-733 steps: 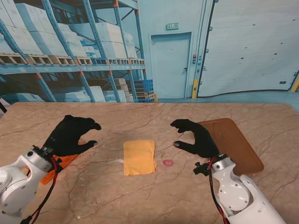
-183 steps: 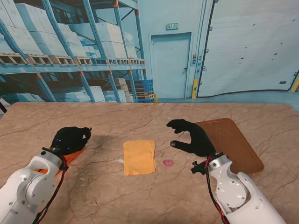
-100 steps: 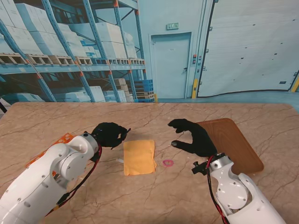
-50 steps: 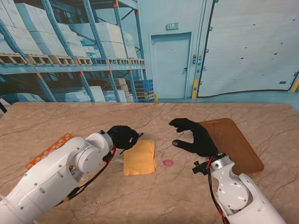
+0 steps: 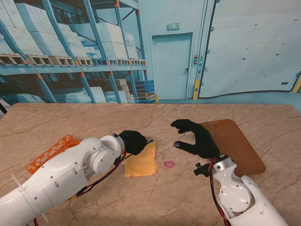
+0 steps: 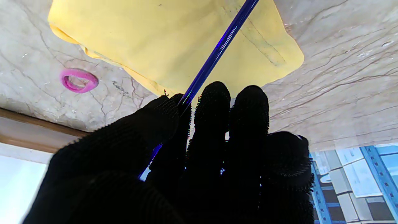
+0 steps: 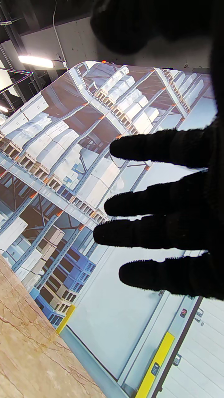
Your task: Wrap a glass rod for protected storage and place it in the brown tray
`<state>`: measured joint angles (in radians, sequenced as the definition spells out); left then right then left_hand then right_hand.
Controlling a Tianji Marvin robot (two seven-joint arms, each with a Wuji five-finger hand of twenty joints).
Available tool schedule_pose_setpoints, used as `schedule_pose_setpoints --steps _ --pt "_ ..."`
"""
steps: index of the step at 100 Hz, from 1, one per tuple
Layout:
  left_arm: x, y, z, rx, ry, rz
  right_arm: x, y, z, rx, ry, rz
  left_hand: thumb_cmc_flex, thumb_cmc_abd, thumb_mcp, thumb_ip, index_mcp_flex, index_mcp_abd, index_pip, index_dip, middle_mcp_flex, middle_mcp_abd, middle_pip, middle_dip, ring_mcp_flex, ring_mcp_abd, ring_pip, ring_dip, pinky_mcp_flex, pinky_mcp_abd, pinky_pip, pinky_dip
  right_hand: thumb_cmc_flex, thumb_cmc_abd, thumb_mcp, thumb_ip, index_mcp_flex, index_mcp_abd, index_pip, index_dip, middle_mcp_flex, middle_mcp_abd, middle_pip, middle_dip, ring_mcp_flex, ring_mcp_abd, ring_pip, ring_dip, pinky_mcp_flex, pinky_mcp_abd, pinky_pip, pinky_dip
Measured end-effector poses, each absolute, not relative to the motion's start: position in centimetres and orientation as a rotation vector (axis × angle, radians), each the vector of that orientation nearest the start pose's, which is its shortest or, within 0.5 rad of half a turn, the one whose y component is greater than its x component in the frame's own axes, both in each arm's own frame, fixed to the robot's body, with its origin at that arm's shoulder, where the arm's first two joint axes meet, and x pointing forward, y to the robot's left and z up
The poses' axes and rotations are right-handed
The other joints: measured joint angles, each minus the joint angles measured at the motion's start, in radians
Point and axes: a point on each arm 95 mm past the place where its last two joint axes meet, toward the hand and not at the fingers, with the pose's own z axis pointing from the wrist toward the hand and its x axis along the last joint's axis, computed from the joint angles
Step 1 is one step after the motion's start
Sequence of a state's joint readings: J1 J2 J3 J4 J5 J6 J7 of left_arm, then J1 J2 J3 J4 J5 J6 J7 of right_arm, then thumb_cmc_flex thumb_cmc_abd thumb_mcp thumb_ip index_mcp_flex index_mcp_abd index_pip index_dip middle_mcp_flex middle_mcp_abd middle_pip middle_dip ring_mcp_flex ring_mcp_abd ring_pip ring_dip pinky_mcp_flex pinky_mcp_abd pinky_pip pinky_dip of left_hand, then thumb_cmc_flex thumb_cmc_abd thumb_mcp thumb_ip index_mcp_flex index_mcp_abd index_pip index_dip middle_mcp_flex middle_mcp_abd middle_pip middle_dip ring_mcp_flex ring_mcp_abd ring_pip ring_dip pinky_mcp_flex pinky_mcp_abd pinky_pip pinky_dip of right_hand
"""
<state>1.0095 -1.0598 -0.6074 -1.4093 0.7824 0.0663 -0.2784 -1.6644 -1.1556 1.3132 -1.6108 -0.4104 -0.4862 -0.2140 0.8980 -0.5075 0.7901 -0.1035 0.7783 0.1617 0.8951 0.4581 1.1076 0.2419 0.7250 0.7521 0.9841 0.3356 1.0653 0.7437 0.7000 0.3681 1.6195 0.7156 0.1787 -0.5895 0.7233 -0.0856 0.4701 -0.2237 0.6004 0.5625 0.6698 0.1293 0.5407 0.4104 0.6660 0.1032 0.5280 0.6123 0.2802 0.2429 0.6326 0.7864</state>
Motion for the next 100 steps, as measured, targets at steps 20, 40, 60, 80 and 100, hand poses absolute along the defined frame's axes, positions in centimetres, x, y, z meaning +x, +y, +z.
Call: schedule_pose_setpoints --steps 20,40,60,80,100 --pt "46.3 -11.5 -32.0 -1.059 2.061 -1.306 37.2 -0.3 -29.8 -1.637 -1.103 -2.768 0.000 0.000 0.000 0.000 0.000 0.000 0.009 -0.010 0.000 0.000 0.009 -0.009 0.002 0.000 0.001 -0.002 0.004 0.000 0.005 -0.002 0.000 0.000 0.000 0.000 0.000 0.000 0.000 0.000 0.000 0.000 0.000 0.000 0.000 0.000 0.000 0.000 0.000 0.000 0.000 0.000" --pt "46.4 -11.8 -32.4 -1.011 2.105 -1.264 37.2 -0.3 -29.8 -1.638 -1.100 -2.770 -0.015 0.000 0.011 0.000 0.000 0.000 0.016 -0.010 0.001 -0.001 0.009 -0.009 0.011 -0.002 0.004 -0.002 0.012 -0.002 0.012 -0.004 0.000 0.000 0.000 0.000 0.000 0.000 0.000 0.000 0.000 0.000 0.000 0.000 0.000 0.000 0.000 0.000 0.000 0.000 0.000 0.000" --pt "46.5 -11.8 -32.5 -0.987 2.124 -1.240 37.2 -0.4 -29.8 -1.639 -1.099 -2.771 -0.020 0.000 0.011 0.000 0.000 0.000 0.022 -0.010 0.001 -0.001 0.013 -0.010 0.012 -0.005 0.004 -0.004 0.013 -0.005 0.012 -0.009 0.000 0.000 0.000 0.000 0.000 0.000 0.000 0.000 0.000 0.000 0.000 0.000 0.000 0.000 0.000 0.000 0.000 0.000 0.000 0.000" --pt "46.5 -11.9 -32.7 -0.970 2.149 -1.203 37.2 -0.4 -29.8 -1.636 -1.098 -2.772 -0.020 0.001 0.011 0.000 0.000 0.000 0.023 -0.022 0.001 -0.002 0.021 -0.011 0.012 -0.006 0.004 -0.006 0.014 -0.006 0.013 -0.012 0.000 0.000 0.000 0.000 0.000 0.000 0.000 0.000 0.000 0.000 0.000 0.000 0.000 0.000 0.000 0.000 0.000 0.000 0.000 0.000" --pt "46.5 -12.1 -33.4 -0.962 2.152 -1.190 37.2 -0.4 -29.8 -1.637 -1.096 -2.774 -0.027 0.004 0.011 0.000 0.000 0.000 0.023 -0.034 0.001 -0.002 0.021 -0.026 0.025 -0.008 0.011 -0.013 0.028 -0.007 0.024 -0.012 0.000 0.000 0.000 0.000 0.000 0.000 0.000 0.000 0.000 0.000 0.000 0.000 0.000 0.000 0.000 0.000 0.000 0.000 0.000 0.000"
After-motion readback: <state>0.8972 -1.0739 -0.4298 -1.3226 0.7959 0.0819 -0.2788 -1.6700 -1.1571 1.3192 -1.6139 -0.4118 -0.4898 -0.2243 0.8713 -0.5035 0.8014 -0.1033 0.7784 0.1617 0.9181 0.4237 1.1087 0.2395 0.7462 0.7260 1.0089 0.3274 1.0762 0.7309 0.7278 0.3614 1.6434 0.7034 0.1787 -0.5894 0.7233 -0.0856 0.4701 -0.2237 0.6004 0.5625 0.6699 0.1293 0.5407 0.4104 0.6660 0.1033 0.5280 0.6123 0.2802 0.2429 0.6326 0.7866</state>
